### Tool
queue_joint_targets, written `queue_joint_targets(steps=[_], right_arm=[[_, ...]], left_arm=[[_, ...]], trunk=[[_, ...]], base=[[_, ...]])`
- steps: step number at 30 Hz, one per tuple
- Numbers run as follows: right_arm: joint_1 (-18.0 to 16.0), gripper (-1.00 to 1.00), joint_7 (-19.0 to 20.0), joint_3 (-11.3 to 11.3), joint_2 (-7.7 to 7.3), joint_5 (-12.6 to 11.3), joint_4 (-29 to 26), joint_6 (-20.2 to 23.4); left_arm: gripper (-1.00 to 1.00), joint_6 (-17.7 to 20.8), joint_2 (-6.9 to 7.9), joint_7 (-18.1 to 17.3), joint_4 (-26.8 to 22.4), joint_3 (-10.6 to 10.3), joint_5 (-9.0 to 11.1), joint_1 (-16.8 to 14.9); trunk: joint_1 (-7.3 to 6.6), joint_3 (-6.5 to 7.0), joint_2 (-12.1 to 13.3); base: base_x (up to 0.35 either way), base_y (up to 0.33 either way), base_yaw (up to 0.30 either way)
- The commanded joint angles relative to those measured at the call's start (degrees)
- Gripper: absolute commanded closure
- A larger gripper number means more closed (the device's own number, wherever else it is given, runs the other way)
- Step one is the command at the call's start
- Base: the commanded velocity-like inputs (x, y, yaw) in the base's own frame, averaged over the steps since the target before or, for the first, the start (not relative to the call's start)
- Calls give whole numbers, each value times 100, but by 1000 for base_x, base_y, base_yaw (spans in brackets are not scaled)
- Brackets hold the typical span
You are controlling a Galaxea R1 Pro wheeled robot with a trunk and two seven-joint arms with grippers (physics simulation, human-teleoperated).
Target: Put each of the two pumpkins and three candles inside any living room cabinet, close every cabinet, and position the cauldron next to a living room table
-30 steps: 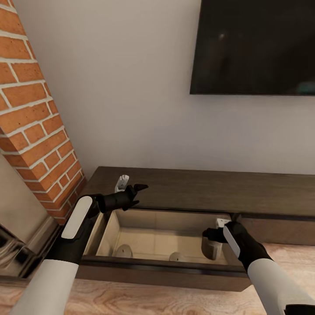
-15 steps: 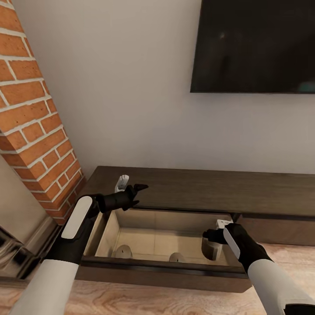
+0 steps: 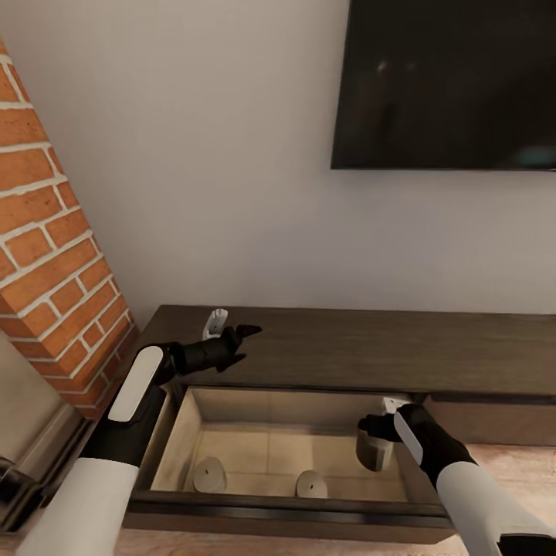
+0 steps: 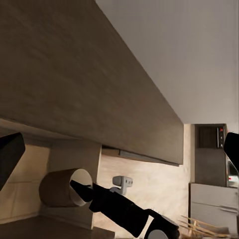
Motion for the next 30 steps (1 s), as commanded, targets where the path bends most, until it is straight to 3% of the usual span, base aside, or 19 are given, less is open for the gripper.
queue_joint_targets(steps=[1, 5, 9, 11, 19, 24, 30], right_arm=[[0, 100, -5, 0, 1, 1, 26, -3], [0, 100, -8, 1, 14, 4, 198, -30], [0, 100, -11, 7, 211, 23, 606, -481], [0, 100, -11, 8, 226, 31, 662, -596], [0, 100, -15, 9, 233, 182, 690, -689], [0, 100, -20, 1, 231, 296, 707, -1068], [0, 100, -20, 9, 218, 382, 771, -1156]], left_arm=[[-100, 2, 0, -1, -1, 0, 0, 0], [-100, 8, 0, -2, -6, 0, 0, 0], [-100, 9, 6, -3, -7, 8, 8, 0], [-100, 9, 7, -4, -7, 8, 9, 0], [-100, 9, 1, -4, -7, 9, 9, 0], [-100, 9, 8, 0, -6, 9, 9, 0], [-100, 9, 9, -3, -7, 9, 9, 0]], trunk=[[0, 7, 0], [0, 31, 0], [0, 36, 0], [0, 36, 0], [176, -108, -321], [286, -197, -521], [417, -305, -762]], base=[[6, 0, -198], [1, 0, -170], [0, 0, -29], [0, 0, -3], [0, 0, 0], [0, 0, 0], [0, 0, 0]])
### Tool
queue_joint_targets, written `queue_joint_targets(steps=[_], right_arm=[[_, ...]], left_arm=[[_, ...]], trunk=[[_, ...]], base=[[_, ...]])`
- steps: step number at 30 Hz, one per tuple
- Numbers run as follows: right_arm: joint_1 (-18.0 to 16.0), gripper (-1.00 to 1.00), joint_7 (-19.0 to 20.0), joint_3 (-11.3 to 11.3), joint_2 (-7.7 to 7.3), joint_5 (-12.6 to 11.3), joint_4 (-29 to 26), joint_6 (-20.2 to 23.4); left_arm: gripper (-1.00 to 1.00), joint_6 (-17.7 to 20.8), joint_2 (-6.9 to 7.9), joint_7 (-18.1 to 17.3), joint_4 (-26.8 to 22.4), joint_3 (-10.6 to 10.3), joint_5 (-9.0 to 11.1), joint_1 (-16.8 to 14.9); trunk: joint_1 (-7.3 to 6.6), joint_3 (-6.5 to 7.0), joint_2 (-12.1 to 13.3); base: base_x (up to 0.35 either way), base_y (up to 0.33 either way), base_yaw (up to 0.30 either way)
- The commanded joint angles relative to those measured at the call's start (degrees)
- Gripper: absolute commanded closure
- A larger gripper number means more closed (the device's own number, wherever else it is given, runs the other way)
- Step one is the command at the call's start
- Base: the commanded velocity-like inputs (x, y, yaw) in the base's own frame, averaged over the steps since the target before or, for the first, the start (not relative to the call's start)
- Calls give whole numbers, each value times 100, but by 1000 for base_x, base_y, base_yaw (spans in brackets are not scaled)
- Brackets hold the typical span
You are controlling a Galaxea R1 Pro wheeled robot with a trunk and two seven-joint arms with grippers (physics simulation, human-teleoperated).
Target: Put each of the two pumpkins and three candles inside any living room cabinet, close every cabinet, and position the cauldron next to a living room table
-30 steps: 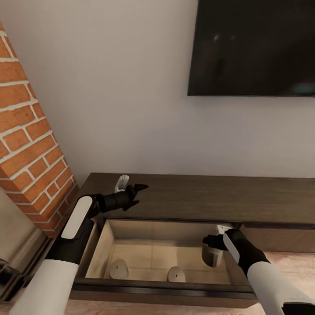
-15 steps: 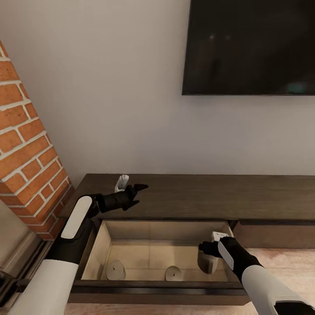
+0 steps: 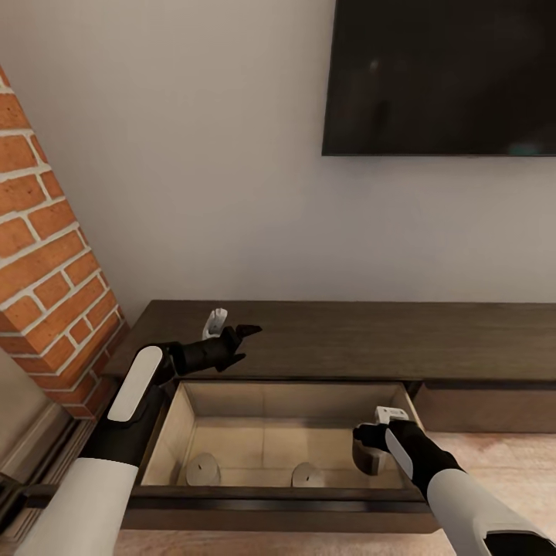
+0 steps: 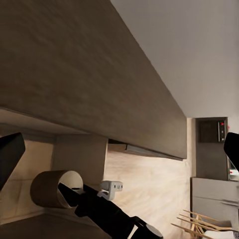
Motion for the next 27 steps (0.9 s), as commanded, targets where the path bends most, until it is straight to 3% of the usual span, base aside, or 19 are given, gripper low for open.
queue_joint_targets(steps=[1, 7, 15, 27], right_arm=[[-1, 100, -4, 1, -1, 1, 0, -2], [-1, 100, -4, 1, 5, -6, 2, -3], [-49, 100, -12, 17, 9, 57, 231, 62], [8, 100, -16, 24, 39, 105, 638, -319]], left_arm=[[-100, -1, 0, -1, 0, 0, 3, 0], [-100, -1, 0, 0, 0, 0, 3, 0], [-100, -1, 17, -3, -8, 18, 9, 51], [-100, -1, 18, -3, -9, 18, 11, 57]], trunk=[[22, -18, -42], [154, -126, -282], [154, -126, -282], [154, -126, -282]], base=[[0, 0, 0], [0, 0, 0], [0, 0, 0], [0, 0, 0]])
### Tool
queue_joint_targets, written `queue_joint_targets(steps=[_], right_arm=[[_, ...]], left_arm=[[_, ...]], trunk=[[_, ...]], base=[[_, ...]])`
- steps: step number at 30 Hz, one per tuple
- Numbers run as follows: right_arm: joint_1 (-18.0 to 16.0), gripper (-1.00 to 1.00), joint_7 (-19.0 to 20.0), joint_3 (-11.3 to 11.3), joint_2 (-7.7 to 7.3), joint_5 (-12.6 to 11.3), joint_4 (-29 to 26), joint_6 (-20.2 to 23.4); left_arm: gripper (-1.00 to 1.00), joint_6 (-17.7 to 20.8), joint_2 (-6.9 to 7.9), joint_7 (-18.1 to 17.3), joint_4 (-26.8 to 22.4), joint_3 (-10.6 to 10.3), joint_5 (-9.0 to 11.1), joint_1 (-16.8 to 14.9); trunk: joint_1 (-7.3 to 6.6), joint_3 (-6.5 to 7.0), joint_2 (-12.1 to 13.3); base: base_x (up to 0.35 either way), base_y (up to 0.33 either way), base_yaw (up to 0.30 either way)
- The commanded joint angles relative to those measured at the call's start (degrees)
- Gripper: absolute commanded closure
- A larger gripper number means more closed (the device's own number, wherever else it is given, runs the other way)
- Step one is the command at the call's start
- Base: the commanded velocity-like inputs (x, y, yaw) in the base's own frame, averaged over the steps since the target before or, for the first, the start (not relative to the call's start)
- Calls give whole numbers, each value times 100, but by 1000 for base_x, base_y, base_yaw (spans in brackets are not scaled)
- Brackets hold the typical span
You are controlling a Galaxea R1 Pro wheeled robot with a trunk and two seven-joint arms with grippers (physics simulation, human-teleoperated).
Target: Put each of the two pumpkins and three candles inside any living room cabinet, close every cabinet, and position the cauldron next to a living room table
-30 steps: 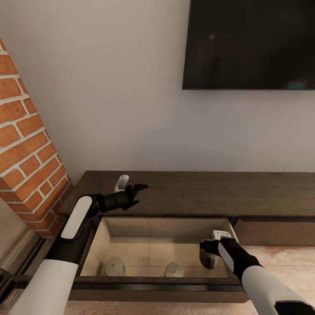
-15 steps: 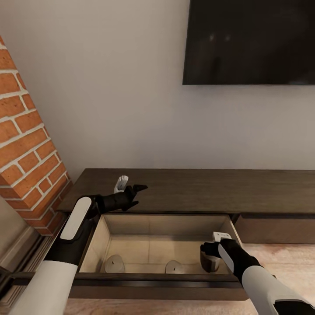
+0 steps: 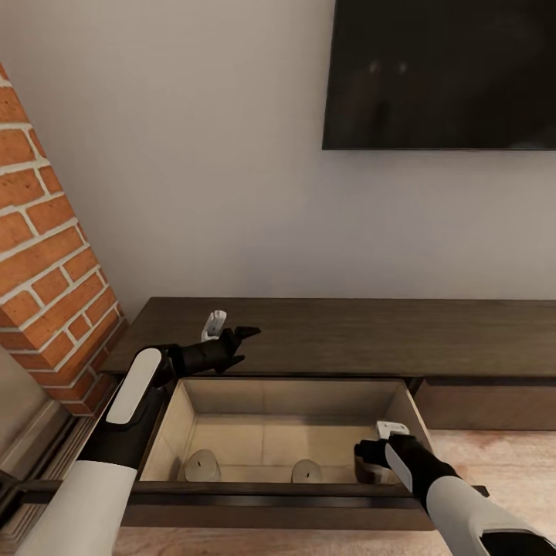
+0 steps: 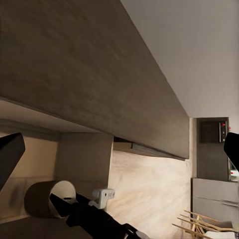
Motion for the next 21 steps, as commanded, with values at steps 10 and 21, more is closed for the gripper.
queue_joint_targets(steps=[10, 21], right_arm=[[-1, 100, -1, -6, 3, 342, 684, -1346], [-18, 100, 9, 15, 24, 353, 784, -1374]], left_arm=[[-100, 0, 8, 0, 0, 0, 0, 0], [-100, -32, 10, -4, 16, 96, 4, 4]], trunk=[[0, 0, 0], [0, 0, 0]], base=[[0, 0, 0], [0, 0, 0]])
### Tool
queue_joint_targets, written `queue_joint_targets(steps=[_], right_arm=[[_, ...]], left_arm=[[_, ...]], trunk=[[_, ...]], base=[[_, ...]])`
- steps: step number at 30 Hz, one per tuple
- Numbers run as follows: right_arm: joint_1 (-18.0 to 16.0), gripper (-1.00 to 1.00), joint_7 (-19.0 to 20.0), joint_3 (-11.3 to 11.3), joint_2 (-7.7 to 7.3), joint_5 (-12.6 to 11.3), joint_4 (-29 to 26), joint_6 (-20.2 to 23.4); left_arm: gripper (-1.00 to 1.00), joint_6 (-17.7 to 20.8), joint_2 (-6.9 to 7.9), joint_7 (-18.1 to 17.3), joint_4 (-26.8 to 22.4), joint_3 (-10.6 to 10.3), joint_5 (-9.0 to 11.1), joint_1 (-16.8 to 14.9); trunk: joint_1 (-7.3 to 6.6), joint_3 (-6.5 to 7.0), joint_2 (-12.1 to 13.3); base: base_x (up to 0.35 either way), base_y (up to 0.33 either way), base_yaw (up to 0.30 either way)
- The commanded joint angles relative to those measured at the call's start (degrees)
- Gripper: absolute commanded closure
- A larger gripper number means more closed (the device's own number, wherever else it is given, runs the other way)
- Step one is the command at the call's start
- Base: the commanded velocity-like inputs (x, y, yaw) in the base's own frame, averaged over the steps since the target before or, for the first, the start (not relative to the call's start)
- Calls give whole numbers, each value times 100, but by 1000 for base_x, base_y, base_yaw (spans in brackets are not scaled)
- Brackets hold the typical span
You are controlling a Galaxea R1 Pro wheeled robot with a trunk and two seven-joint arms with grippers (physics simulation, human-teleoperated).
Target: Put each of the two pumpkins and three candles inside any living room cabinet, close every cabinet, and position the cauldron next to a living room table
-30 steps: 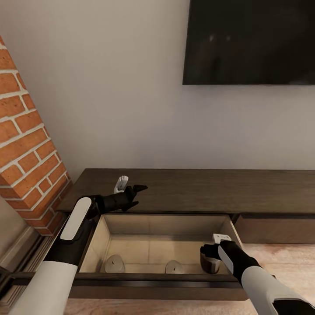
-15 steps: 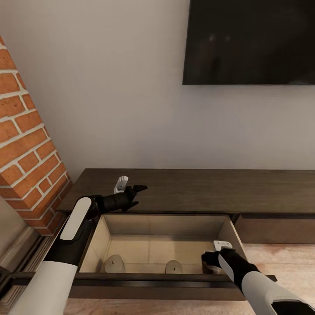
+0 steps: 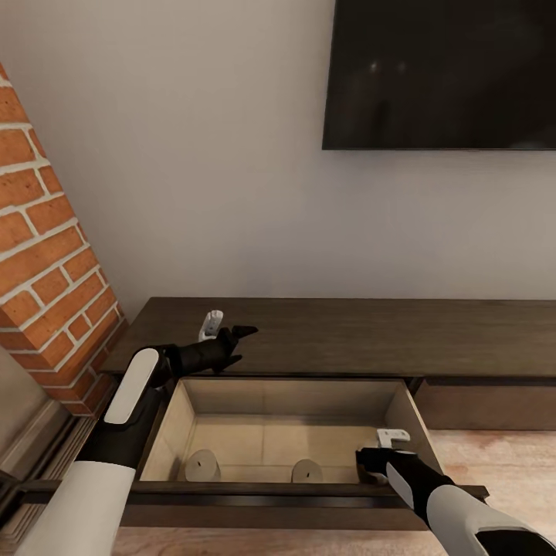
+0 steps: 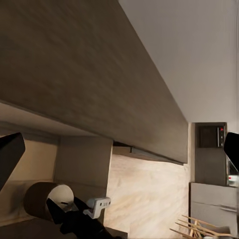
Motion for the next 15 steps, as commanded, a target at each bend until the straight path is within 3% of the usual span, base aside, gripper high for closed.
queue_joint_targets(steps=[1, 15], right_arm=[[1, 100, -5, -1, -5, -3, 6, -3], [46, 100, -60, 313, 13, 23, 11, -342]], left_arm=[[-100, -1, 3, -2, -6, 4, 1, 0], [-100, 6, 1, -4, -24, 87, 4, 0]], trunk=[[0, 0, 0], [0, 0, 0]], base=[[0, 0, 0], [0, 0, 0]])
